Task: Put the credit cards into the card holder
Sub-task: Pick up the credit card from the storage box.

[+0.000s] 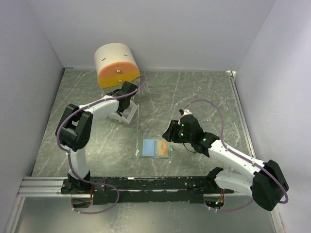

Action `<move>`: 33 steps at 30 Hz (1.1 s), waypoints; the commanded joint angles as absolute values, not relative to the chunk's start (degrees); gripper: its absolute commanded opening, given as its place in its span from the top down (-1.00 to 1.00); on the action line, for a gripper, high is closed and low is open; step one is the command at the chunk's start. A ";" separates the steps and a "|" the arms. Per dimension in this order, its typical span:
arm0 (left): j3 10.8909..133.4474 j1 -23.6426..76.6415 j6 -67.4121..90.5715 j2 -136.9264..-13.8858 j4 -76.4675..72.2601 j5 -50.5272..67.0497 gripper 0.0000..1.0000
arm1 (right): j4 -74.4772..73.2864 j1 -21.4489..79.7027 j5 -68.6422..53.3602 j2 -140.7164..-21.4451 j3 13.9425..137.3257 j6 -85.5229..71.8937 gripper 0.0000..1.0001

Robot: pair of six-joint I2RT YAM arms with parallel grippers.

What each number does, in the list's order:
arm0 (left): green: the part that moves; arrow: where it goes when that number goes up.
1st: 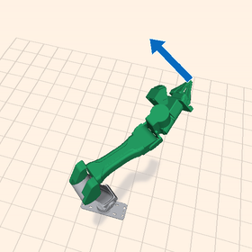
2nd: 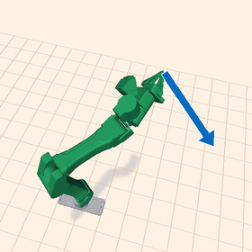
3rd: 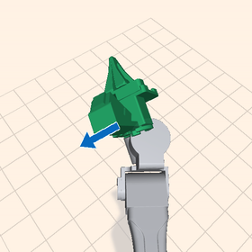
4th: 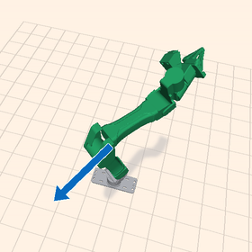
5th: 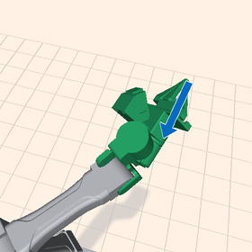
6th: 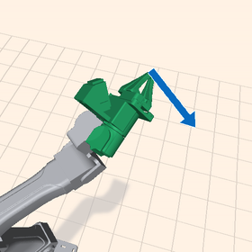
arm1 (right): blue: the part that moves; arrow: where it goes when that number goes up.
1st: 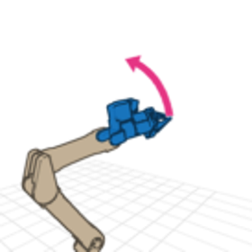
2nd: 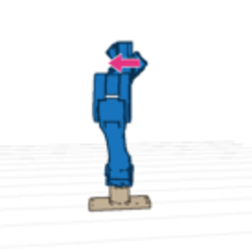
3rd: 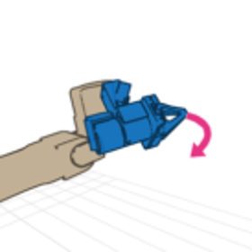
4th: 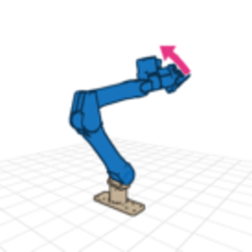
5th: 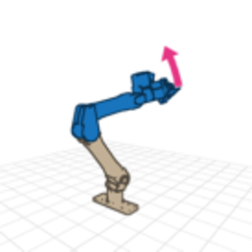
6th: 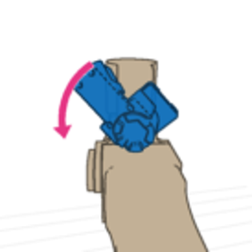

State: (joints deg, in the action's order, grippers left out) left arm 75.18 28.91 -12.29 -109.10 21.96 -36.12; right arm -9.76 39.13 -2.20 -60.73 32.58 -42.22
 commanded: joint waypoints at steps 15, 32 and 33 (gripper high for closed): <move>74.27 28.36 -1.92 -95.54 27.79 -26.61 0.87 | -8.25 39.37 -3.68 -59.36 33.18 -43.50 0.14; 64.95 28.38 13.89 -75.84 22.30 3.70 0.86 | 10.09 39.40 -13.97 -58.42 29.94 -53.65 0.15; 63.35 28.39 15.40 -74.54 21.39 6.81 0.87 | 11.71 39.44 -14.55 -58.40 29.56 -54.42 0.15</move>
